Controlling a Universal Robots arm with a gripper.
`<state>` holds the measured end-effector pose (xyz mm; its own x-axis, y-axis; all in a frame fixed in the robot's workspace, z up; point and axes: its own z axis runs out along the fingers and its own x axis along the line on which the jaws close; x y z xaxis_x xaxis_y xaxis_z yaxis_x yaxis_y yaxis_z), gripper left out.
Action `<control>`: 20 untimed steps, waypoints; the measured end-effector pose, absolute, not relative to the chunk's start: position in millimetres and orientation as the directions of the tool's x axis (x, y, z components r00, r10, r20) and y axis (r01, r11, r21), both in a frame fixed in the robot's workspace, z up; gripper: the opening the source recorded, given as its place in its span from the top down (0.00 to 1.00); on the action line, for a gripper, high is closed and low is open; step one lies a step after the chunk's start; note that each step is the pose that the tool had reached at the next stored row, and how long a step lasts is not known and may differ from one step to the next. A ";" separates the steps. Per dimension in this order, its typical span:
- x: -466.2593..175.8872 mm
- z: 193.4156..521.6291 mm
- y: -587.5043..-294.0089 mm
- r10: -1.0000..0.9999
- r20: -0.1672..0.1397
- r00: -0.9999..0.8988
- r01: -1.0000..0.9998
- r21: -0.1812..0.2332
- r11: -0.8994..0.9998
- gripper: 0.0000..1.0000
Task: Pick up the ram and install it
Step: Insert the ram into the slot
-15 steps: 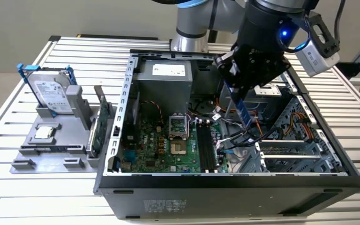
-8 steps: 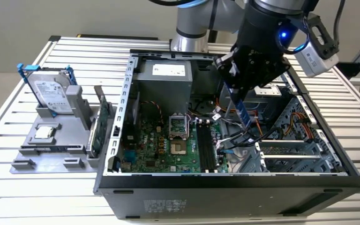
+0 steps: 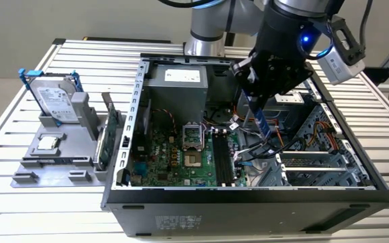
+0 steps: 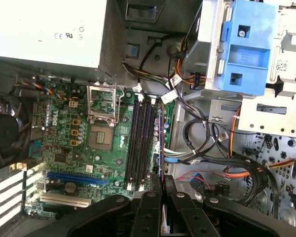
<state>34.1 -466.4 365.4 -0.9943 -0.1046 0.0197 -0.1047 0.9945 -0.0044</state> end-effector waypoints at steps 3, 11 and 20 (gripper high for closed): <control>34.1 364.6 -466.4 -0.104 0.020 -0.994 -0.104 -0.004 0.995 1.00; 34.1 362.9 -466.4 -0.102 0.020 -0.995 -0.102 -0.004 0.995 1.00; 34.1 360.7 -466.4 -0.100 0.020 -0.995 -0.101 -0.004 0.995 1.00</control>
<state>34.1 -466.4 360.7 -0.9947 -0.1005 0.0197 -0.1006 0.9949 -0.0045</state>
